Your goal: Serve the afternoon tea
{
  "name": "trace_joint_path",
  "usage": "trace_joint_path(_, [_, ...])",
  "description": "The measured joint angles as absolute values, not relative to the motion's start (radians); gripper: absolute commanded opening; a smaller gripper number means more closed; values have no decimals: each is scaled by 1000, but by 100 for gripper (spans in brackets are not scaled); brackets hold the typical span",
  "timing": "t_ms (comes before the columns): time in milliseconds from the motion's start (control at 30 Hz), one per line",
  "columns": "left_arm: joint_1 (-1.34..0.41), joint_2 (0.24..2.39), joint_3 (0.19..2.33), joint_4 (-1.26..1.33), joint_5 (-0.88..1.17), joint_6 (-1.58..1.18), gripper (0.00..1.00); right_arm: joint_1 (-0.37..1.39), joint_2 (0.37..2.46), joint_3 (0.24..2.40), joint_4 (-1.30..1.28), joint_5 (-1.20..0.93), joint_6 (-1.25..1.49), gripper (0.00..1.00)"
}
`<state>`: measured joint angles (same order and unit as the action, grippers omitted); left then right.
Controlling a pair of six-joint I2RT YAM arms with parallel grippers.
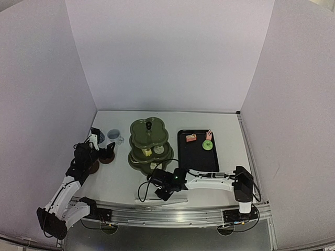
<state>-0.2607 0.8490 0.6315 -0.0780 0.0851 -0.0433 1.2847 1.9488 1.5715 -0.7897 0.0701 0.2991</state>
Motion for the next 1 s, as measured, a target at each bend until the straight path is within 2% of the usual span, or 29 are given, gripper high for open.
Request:
trace_joint_path(267, [-261,843,632,-78,103,-30,98,1273,2094,1572,-774,18,157,43])
trace_joint_path(533, [-261,829,631,-78,104,-26,98,1272,2102,1566,-768,-35,136,37])
trace_joint_path(600, [-261,829,631,-78,104,-26,98,1272,2107,1556,-765,-38,136,32])
trace_joint_path(700, [-261,831,631,-78,105,-26,98,1272,2113,1543,-764,-38,137,13])
trace_joint_path(800, [-261,832,631,-78,106,-26,96,1272,2115,1536,-764,-36,139,4])
trace_joint_path(867, [-261,832,631,-78,112,-24,95,1272,2116,1536,-762,-20,135,0])
trace_joint_path(1000, [-261,827,631,-79,150,-20,94,1268,2117,1536,-758,4,120,0])
